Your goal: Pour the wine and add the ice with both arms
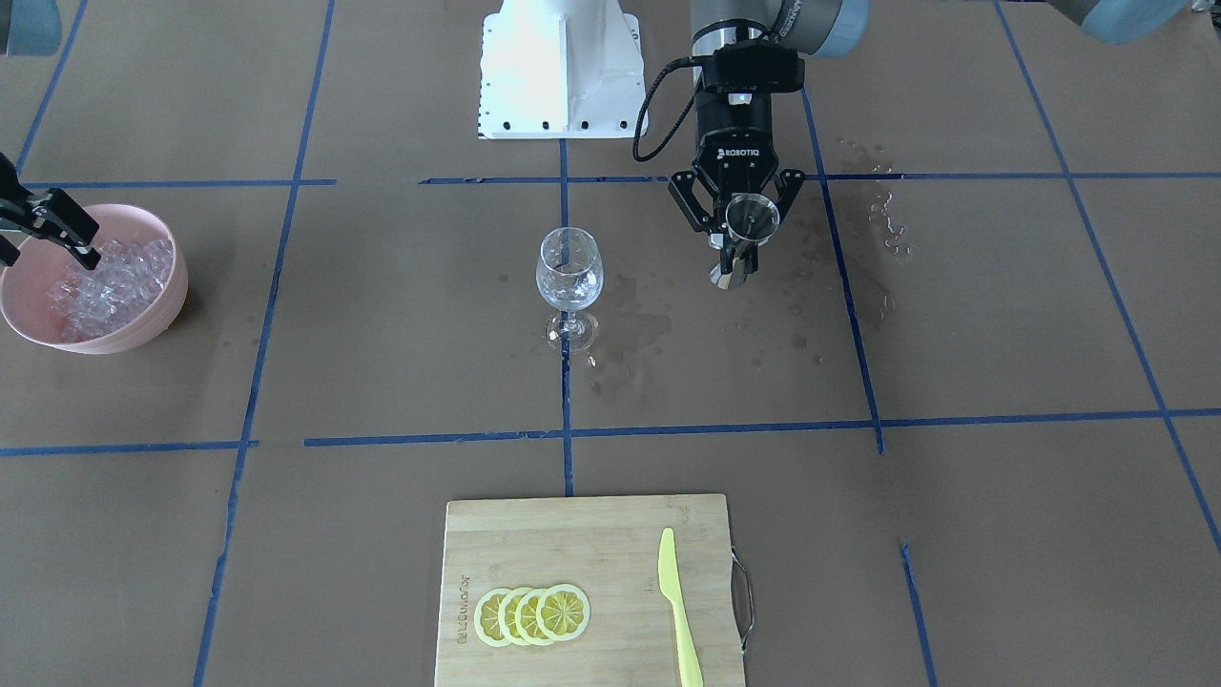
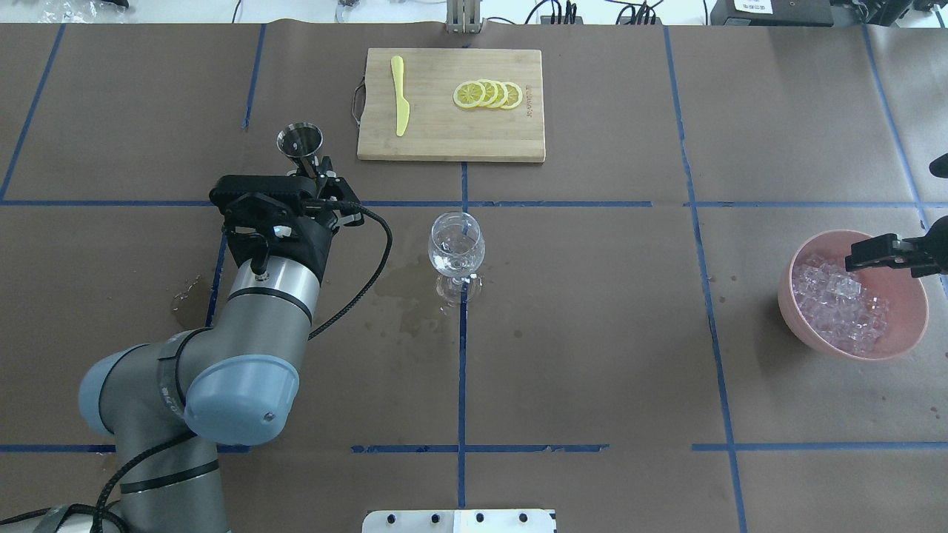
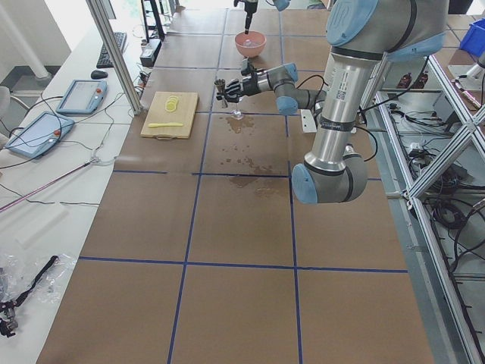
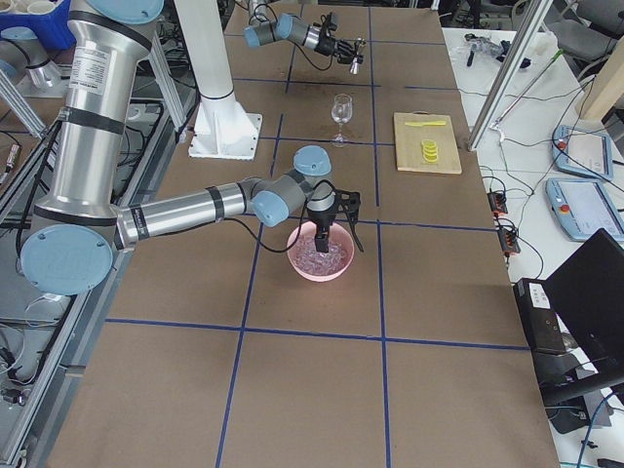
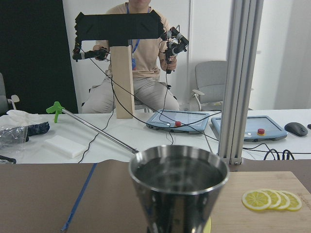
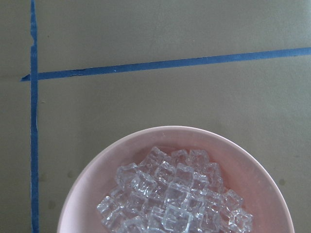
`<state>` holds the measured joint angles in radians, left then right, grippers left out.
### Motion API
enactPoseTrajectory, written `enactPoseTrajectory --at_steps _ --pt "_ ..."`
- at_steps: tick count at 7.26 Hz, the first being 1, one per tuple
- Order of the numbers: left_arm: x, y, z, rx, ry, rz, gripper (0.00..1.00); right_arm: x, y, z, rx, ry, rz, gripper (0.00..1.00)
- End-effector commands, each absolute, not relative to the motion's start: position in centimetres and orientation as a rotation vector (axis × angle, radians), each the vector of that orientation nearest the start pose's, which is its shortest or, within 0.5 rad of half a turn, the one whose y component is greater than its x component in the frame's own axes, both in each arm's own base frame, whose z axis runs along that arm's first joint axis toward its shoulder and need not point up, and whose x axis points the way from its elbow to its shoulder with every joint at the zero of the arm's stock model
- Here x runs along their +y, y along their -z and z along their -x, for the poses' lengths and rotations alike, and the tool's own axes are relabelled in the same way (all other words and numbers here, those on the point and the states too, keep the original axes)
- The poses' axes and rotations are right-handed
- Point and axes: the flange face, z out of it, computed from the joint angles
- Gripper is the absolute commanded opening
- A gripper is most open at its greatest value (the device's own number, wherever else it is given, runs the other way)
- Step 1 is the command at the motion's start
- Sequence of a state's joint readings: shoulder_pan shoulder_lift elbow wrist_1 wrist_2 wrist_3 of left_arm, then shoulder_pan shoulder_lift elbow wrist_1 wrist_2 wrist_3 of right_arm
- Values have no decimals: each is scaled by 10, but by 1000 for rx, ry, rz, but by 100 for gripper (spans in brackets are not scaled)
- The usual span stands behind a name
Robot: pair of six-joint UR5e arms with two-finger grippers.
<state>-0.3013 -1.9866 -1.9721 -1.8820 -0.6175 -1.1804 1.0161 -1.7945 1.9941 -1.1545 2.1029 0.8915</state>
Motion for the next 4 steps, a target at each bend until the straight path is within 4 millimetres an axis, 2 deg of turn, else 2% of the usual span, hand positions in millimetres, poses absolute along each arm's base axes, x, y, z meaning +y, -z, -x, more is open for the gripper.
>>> enactPoseTrajectory --at_steps 1,2,4 --pt "-345 -186 -468 703 397 -1142 0 -399 -518 151 -786 -152 -110 100" --pt "-343 -183 -469 694 372 -1150 0 -399 -517 153 -794 -147 -116 100" --pt "-330 -188 -488 694 334 -1139 0 -397 -518 157 -796 -137 -111 100"
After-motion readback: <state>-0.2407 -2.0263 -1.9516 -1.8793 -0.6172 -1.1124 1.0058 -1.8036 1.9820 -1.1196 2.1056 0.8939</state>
